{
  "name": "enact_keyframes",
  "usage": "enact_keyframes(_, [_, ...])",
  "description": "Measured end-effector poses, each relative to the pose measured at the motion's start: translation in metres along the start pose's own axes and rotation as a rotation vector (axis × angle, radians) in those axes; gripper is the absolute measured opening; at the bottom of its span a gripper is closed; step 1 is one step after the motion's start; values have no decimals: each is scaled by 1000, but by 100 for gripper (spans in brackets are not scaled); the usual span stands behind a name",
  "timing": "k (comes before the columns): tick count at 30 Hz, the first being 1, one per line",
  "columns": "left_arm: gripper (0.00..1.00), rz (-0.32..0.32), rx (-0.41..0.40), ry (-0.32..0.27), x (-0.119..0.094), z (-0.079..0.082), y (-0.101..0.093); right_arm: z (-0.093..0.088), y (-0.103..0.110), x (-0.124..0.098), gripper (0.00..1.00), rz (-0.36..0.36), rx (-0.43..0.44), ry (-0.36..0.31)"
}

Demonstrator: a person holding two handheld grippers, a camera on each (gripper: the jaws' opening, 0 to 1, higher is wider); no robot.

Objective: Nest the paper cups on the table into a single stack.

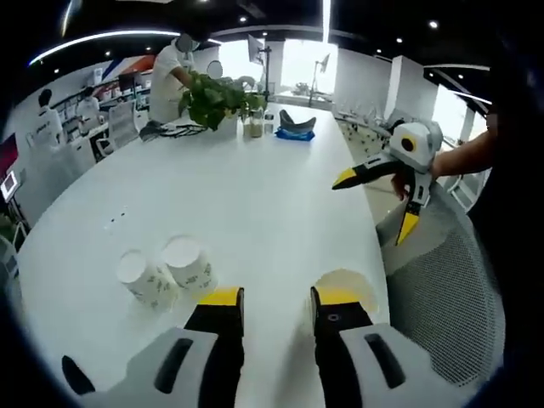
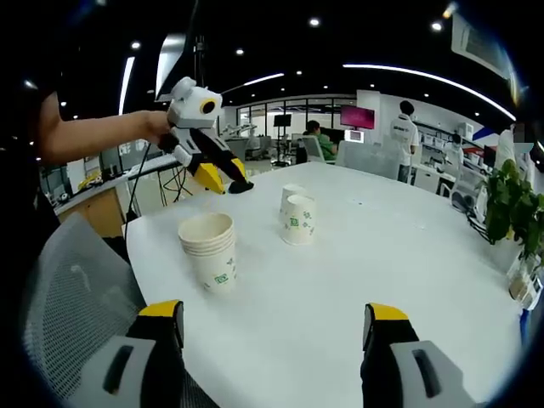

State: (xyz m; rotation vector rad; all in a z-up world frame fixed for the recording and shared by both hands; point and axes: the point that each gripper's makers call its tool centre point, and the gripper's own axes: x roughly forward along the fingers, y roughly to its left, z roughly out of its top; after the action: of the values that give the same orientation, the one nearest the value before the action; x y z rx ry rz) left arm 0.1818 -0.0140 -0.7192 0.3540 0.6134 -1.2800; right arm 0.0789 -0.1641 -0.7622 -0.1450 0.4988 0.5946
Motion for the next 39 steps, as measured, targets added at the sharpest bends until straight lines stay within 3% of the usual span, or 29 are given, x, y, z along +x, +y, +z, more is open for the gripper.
enact_keyframes(10, [46, 82, -27, -56, 16, 1, 28, 0, -1, 0, 88, -3, 11, -3])
enact_keyframes(12, [48, 96, -22, -84, 16, 4, 27, 0, 0, 0, 88, -2, 10, -1])
enact_keyframes(18, [54, 154, -48, -142, 26, 10, 53, -1, -1, 1, 88, -1, 15, -1])
enact_keyframes(20, [56, 175, -57, -153, 27, 11, 53, -1, -1, 1, 88, -1, 16, 0])
enact_keyframes(24, [57, 208, -72, -156, 38, 6, 77, -2, -2, 0, 88, -6, 20, 0])
enact_keyframes(39, [51, 262, -114, -160, 62, 5, 99, -1, -1, 0, 88, -7, 24, 6])
